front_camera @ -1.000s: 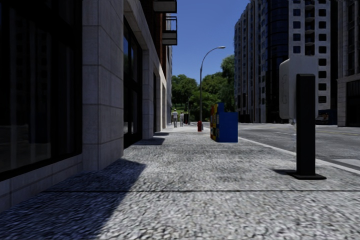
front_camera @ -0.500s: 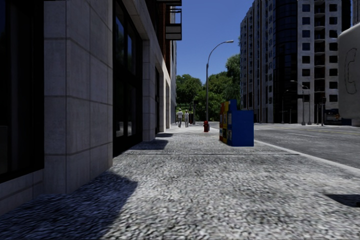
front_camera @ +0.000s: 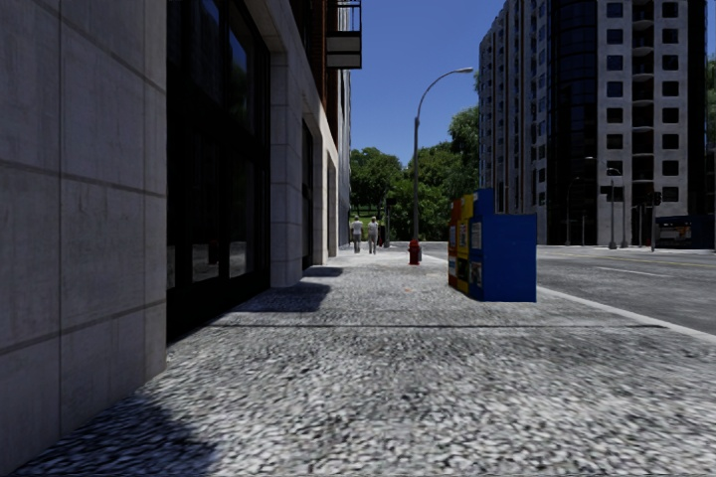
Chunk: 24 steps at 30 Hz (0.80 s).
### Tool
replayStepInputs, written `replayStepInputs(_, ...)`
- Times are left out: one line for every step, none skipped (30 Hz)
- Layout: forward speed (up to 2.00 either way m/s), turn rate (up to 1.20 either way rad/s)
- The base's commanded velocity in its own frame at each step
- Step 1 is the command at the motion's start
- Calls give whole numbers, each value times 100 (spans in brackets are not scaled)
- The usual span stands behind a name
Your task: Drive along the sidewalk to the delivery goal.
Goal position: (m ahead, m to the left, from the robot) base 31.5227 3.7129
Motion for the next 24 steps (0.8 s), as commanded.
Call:
replayStepInputs(200,0)
replayStepInputs(200,0)
replayStepInputs(200,0)
replayStepInputs(200,0)
replayStepInputs(200,0)
replayStepInputs(200,0)
replayStepInputs(200,0)
replayStepInputs(200,0)
replayStepInputs(200,0)
replayStepInputs(200,0)
replayStepInputs(200,0)
replayStepInputs(200,0)
replayStepInputs(200,0)
replayStepInputs(200,0)
replayStepInputs(200,0)
replayStepInputs(200,0)
replayStepInputs(200,0)
replayStepInputs(200,0)
replayStepInputs(200,0)
replayStepInputs(200,0)
replayStepInputs(200,0)
replayStepInputs(200,0)
replayStepInputs(200,0)
replayStepInputs(200,0)
